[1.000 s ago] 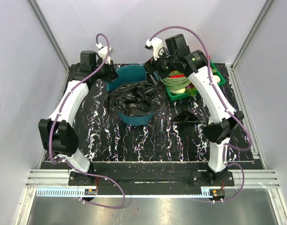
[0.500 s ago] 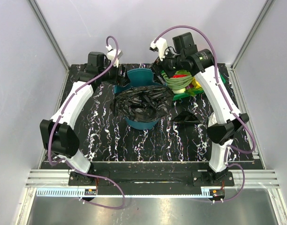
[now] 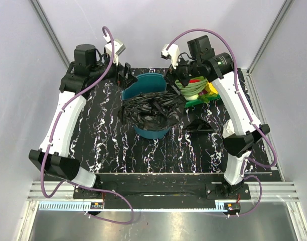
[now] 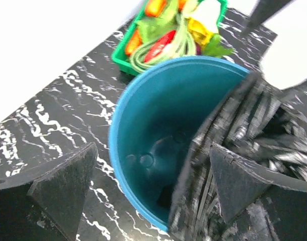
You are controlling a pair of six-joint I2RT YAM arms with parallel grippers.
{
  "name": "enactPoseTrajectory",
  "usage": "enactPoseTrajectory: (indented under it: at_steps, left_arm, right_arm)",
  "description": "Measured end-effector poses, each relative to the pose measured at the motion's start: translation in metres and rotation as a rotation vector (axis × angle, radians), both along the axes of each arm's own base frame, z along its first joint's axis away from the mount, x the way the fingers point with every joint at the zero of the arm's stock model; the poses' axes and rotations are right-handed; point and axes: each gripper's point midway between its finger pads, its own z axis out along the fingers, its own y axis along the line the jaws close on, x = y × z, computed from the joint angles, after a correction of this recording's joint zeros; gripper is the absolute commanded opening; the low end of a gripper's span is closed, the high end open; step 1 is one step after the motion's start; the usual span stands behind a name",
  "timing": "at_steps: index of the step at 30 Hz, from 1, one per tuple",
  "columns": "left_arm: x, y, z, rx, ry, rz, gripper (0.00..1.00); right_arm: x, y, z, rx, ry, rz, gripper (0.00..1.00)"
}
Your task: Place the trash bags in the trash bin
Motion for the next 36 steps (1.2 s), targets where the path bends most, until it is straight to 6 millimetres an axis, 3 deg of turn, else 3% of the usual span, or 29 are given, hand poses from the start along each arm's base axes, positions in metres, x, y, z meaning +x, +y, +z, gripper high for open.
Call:
enactPoseTrajectory:
  at_steps: [5, 10, 16, 23, 29, 34, 36]
  left_arm:
    - [-0.033, -0.008, -0.006, 0.019, 0.040, -0.133, 0.98]
    - [-0.049, -0.009, -0.024, 0.060, 0.087, -0.209, 0.97]
    - [-0.050, -0.012, -0.052, 0.097, 0.159, -0.272, 0.87]
    - [-0.053, -0.018, -0.088, 0.127, 0.264, -0.329, 0.70]
    - [-0.060, -0.025, -0.090, 0.131, 0.264, -0.371, 0.38]
    - [-0.061, -0.029, -0.094, 0.127, 0.279, -0.389, 0.05]
    - [-0.058, -0.030, -0.096, 0.125, 0.290, -0.389, 0.00]
  right_arm:
    - [-0.003, -0.001, -0.005, -0.018, 0.006, 0.029, 0.91]
    - [-0.001, -0.001, -0.019, -0.048, 0.034, 0.054, 0.91]
    - [0.008, -0.007, -0.036, -0.076, 0.066, 0.054, 0.89]
    - [0.015, -0.031, -0.039, -0.082, 0.095, 0.015, 0.89]
    - [0.020, -0.039, -0.037, -0.066, 0.092, 0.022, 0.88]
    - [0.020, -0.042, -0.041, -0.059, 0.101, 0.039, 0.80]
    - [0.021, -0.044, -0.042, -0.054, 0.103, 0.049, 0.77]
